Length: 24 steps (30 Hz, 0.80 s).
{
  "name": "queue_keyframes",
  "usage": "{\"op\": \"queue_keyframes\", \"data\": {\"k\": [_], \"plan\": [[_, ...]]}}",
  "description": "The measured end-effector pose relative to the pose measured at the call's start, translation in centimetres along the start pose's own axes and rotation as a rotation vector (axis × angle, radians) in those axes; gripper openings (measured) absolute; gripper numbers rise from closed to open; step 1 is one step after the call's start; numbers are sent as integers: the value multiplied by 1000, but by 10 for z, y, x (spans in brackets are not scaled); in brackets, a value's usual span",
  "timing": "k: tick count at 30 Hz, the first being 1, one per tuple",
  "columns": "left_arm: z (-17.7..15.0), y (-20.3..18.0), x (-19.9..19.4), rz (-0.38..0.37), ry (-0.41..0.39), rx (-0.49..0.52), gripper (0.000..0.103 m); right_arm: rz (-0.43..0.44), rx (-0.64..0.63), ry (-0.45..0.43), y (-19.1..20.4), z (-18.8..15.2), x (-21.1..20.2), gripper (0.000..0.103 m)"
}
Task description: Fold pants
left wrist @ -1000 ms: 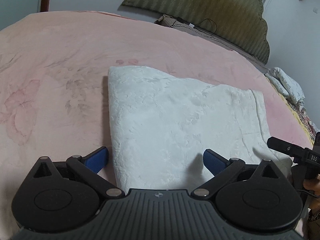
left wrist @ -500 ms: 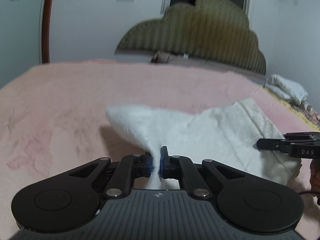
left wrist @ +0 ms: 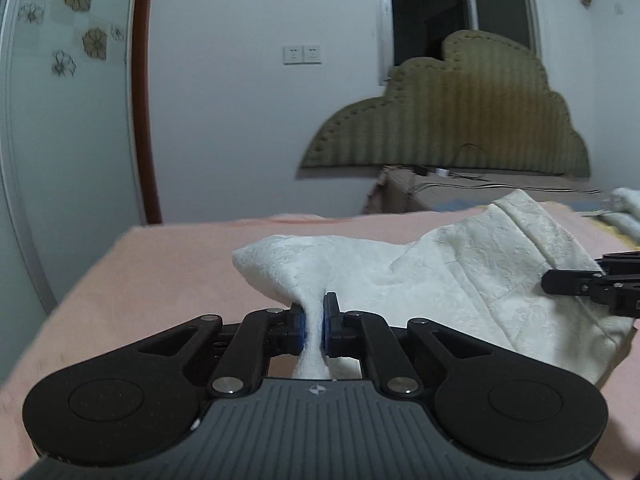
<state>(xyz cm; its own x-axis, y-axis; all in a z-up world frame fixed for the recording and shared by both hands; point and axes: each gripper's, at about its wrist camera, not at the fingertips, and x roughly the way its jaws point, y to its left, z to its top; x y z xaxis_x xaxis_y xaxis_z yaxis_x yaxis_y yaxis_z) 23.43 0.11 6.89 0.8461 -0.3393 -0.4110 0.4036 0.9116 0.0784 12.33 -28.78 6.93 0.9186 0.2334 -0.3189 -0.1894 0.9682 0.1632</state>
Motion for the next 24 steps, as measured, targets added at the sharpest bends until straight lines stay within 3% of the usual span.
{"op": "queue_keyframes", "data": {"k": [2,3,5,6,7,9,11,12,13,16,18,19,21,23,24], "plan": [[0,5,30,36,49,16,15,-7,57,37,-8,-1,31,19],[-5,6,47,50,112,11,22,-18,91,69,-12,-4,47,21],[-21,12,76,98,259,-10,25,-74,136,213,-22,-20,79,29],[-29,13,80,132,295,-11,29,-132,130,291,-24,-30,91,36],[-35,15,76,150,281,-14,36,-180,111,312,-25,-38,92,47],[-40,17,55,150,222,-26,38,-179,119,247,-26,-42,72,46],[-40,13,37,171,180,-19,42,-273,49,159,-13,-36,46,48],[-40,13,34,177,172,-14,48,-275,-3,121,-5,-33,36,48],[-41,10,34,178,181,2,54,-224,-46,98,6,-29,30,48],[-51,0,57,198,278,76,65,-68,-91,163,27,-29,39,45],[-55,7,57,218,280,36,66,-104,-136,293,33,-42,62,45],[-52,10,49,218,266,3,64,-126,-135,315,30,-50,70,45],[-46,15,31,202,236,-34,66,-129,-22,286,17,-52,62,45],[-44,15,16,211,208,-42,77,-140,16,246,22,-48,46,48],[-47,15,12,218,200,-41,92,-135,5,221,28,-47,38,49]]}}
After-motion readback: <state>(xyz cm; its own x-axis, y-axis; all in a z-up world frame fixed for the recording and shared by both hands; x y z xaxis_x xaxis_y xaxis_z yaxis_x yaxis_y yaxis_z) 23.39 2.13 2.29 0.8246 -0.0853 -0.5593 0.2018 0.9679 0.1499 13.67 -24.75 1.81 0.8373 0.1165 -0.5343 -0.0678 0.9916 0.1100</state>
